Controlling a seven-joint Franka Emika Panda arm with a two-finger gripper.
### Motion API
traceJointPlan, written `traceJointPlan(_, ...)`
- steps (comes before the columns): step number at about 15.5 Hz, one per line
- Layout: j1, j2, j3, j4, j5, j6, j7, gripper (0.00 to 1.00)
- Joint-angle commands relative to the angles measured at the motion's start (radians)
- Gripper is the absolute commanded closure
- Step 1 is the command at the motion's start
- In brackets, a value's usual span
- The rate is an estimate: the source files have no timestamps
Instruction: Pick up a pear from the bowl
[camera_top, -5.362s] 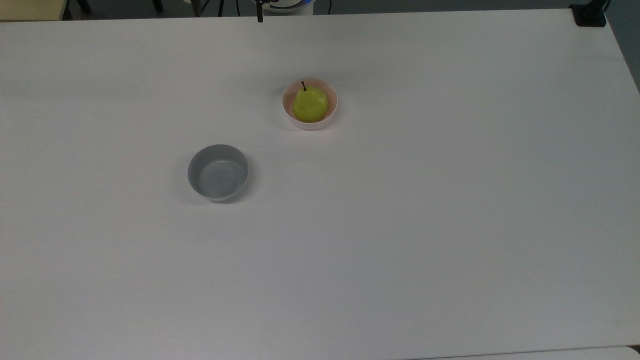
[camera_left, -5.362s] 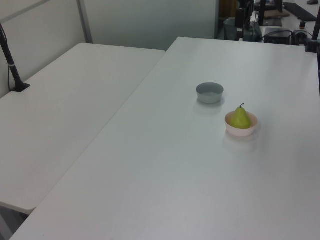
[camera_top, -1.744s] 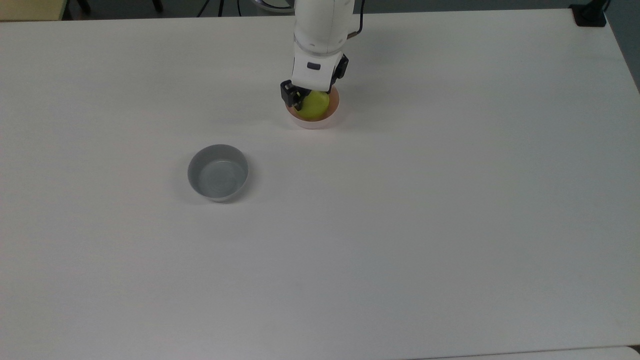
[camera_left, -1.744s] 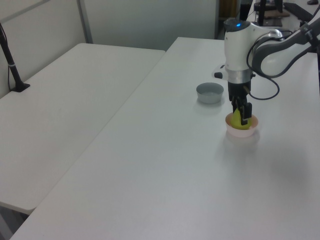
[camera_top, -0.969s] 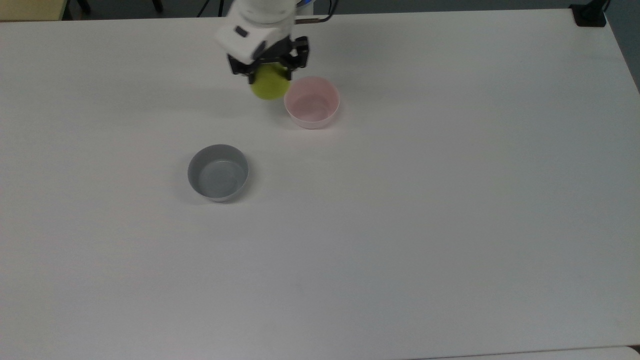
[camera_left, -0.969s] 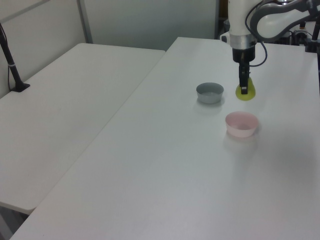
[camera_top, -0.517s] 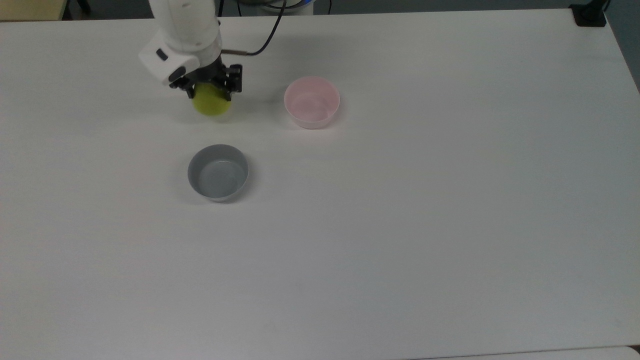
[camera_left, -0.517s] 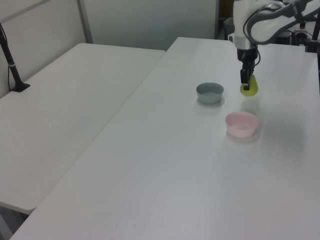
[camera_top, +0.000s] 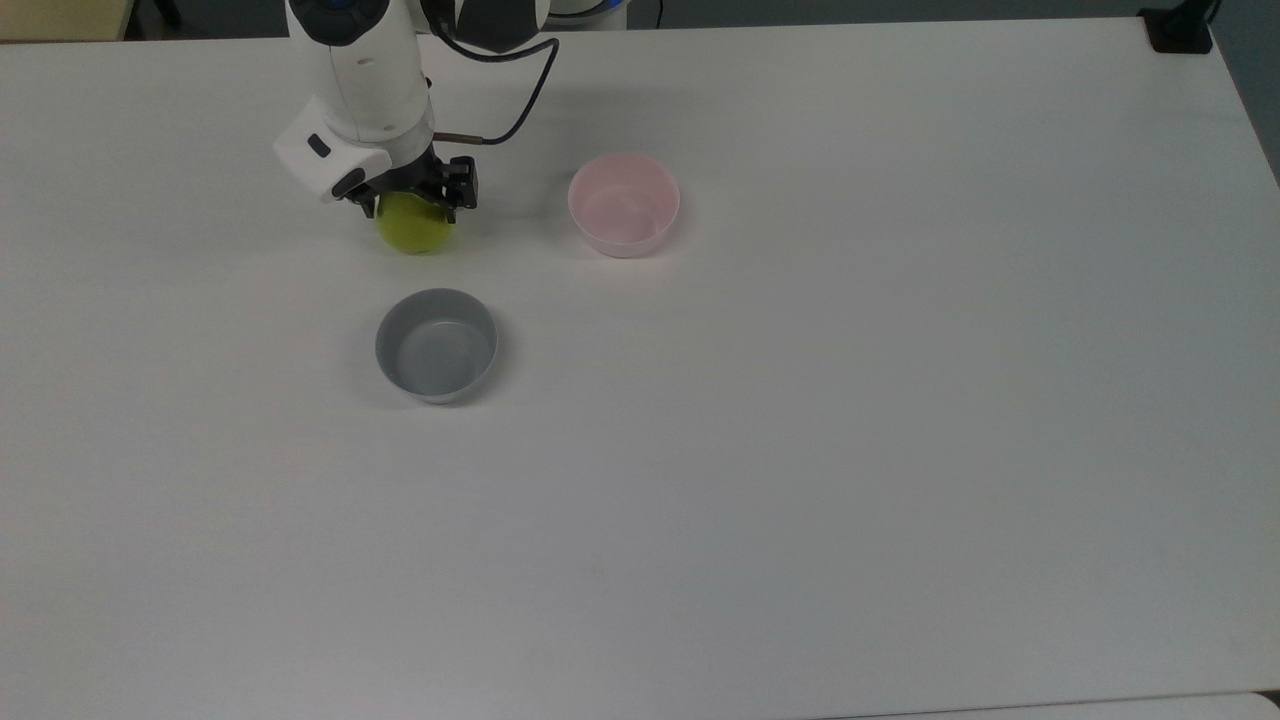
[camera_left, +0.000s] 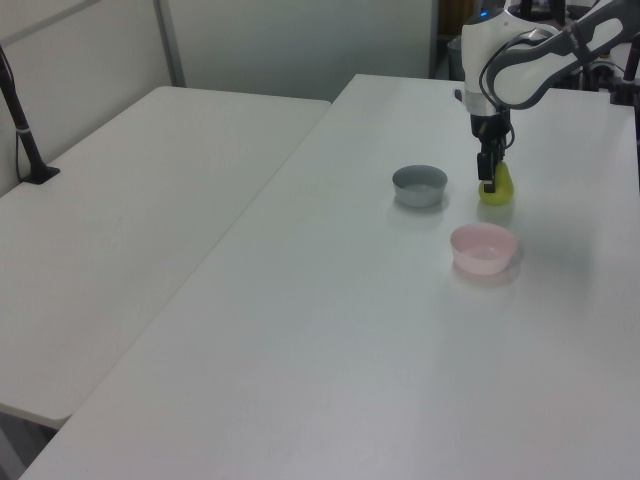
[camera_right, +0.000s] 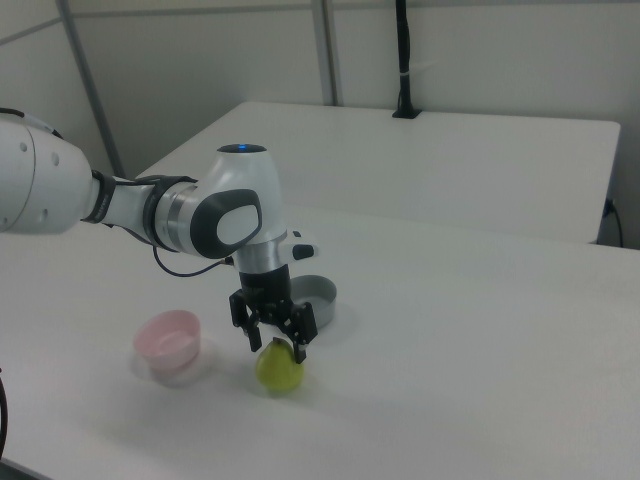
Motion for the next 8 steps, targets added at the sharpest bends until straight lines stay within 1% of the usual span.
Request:
traceJointPlan(1,-0.003,-0.062,0.001,0.003,-0.014,-0.010,-0.002,0.00)
traceJointPlan(2,0.003,-0.080,0.001,0.025,-0.012,-0.043,-0.001,0.00)
traceJointPlan(3,0.015,-0.092,0.007,0.075,-0.008,-0.123,0.001,0.00)
traceJointPlan(5,0.053,-0.103,0.011,0.161,0.002,-0.217,0.022,0.00)
traceJointPlan(7,0.130,-0.097,0.011,0.270,0.002,-0.281,0.082,0.00)
traceJointPlan(8,0.157,-0.098,0.011,0.292,0.003,-0.295,0.101,0.00)
